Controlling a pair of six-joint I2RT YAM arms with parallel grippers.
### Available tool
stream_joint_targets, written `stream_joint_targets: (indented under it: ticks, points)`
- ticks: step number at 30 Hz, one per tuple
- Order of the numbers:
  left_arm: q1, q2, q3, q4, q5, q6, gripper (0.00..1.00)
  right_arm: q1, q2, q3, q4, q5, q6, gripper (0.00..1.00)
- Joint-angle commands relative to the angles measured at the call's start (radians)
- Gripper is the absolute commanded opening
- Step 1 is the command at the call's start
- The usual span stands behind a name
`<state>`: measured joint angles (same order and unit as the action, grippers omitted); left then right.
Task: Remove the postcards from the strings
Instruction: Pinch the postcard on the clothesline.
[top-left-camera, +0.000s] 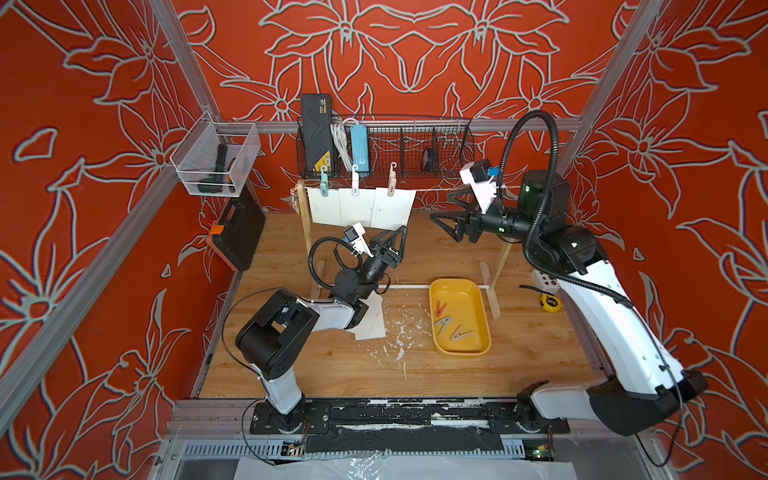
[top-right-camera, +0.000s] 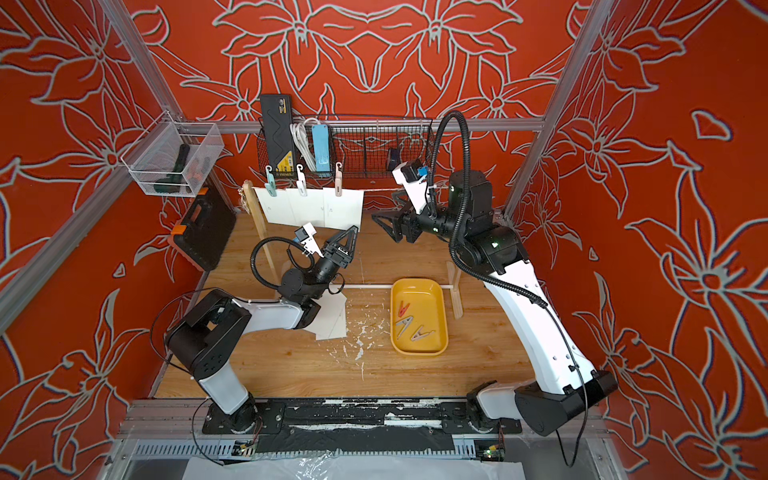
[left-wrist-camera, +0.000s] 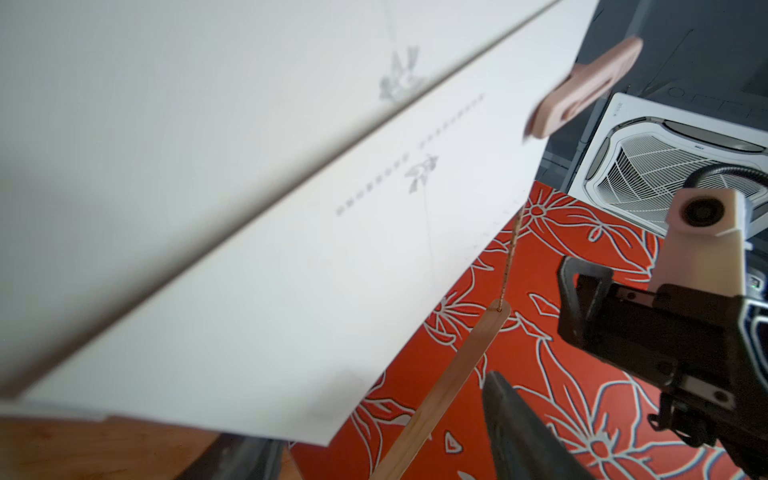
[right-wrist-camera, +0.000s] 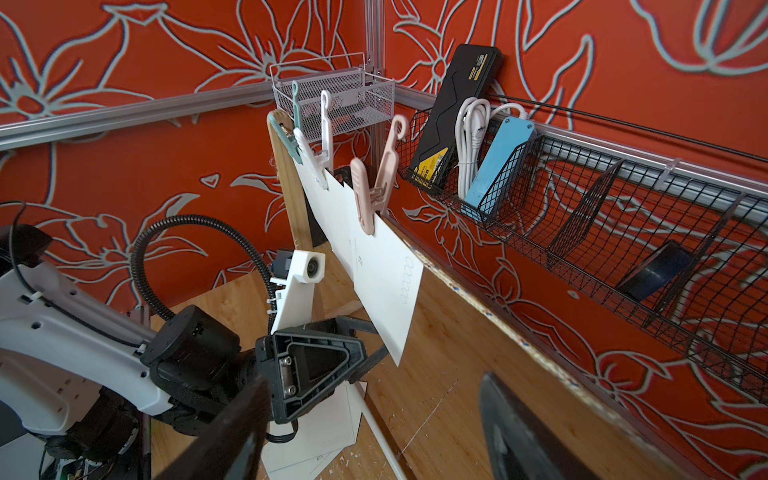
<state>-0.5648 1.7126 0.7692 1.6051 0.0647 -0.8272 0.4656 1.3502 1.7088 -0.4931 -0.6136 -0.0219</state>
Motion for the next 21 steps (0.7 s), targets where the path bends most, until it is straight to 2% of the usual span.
stream_joint_targets:
  ticks: [1, 13, 21]
  points:
    - [0.006, -0.048, -0.012, 0.233, 0.028, 0.013, 0.64, 0.005, 0.008, 0.023, 0.021, -0.029, -0.012, 0.78]
    - [0.004, -0.064, -0.042, 0.232, 0.039, -0.059, 0.44, 0.005, 0.004, 0.013, 0.028, -0.016, -0.007, 0.78]
    - [-0.011, -0.096, -0.074, 0.232, 0.039, -0.047, 0.33, 0.005, 0.008, 0.003, 0.037, -0.016, -0.001, 0.78]
